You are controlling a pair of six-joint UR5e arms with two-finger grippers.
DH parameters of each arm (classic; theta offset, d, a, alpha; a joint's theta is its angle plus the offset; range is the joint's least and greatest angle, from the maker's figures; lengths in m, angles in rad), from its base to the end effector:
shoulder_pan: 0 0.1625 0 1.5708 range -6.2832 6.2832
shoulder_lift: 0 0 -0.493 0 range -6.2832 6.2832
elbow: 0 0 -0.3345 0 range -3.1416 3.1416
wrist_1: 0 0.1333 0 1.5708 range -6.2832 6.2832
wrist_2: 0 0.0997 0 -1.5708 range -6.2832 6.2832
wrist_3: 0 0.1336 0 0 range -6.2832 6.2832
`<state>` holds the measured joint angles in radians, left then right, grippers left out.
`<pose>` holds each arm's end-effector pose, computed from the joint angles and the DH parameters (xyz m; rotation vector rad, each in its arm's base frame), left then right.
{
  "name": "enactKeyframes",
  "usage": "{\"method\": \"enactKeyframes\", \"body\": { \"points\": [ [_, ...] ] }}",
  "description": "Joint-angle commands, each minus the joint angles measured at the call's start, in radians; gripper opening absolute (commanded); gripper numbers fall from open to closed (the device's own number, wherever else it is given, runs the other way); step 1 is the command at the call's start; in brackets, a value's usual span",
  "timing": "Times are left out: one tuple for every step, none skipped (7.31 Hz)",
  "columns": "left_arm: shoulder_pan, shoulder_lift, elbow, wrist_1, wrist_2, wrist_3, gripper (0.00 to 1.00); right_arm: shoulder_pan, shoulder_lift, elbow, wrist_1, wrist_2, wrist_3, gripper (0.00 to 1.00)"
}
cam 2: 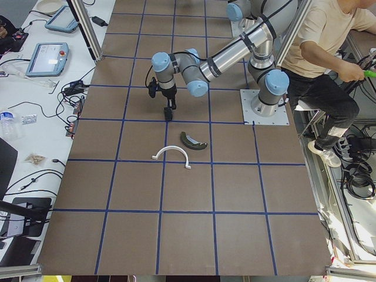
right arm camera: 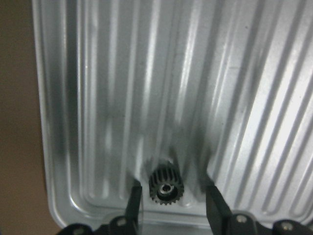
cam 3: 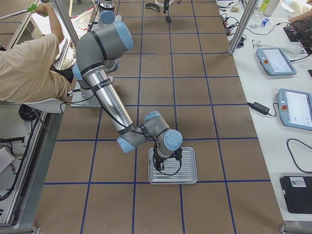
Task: Place bearing gear from tray to pile
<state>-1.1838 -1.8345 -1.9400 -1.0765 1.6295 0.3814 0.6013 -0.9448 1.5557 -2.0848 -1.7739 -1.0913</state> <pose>0.0644 -0.4905 0.2947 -0.0024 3.1303 0.2359 -0.4754 -0.4551 0.2303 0.2040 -3.0938 -0.3483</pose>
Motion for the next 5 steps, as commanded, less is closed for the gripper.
{"method": "enactKeyframes", "body": {
  "points": [
    [0.061,0.006,-0.089,0.111,-0.005,0.213,0.0,0.0,0.0,-0.003,0.0,0.008,0.016,0.47],
    [0.064,-0.009,-0.114,0.183,-0.007,0.296,0.0,0.0,0.0,-0.002,0.002,0.01,0.033,0.38],
    [0.064,-0.012,-0.125,0.194,-0.008,0.298,0.0,0.003,0.0,-0.003,0.005,0.01,0.063,0.27],
    [0.064,-0.012,-0.128,0.198,-0.01,0.286,0.0,0.008,0.0,-0.003,0.005,0.008,0.065,0.16],
    [0.064,-0.018,-0.117,0.195,-0.011,0.225,0.53,0.008,-0.005,-0.003,0.006,0.004,0.065,0.0]
  ]
}}
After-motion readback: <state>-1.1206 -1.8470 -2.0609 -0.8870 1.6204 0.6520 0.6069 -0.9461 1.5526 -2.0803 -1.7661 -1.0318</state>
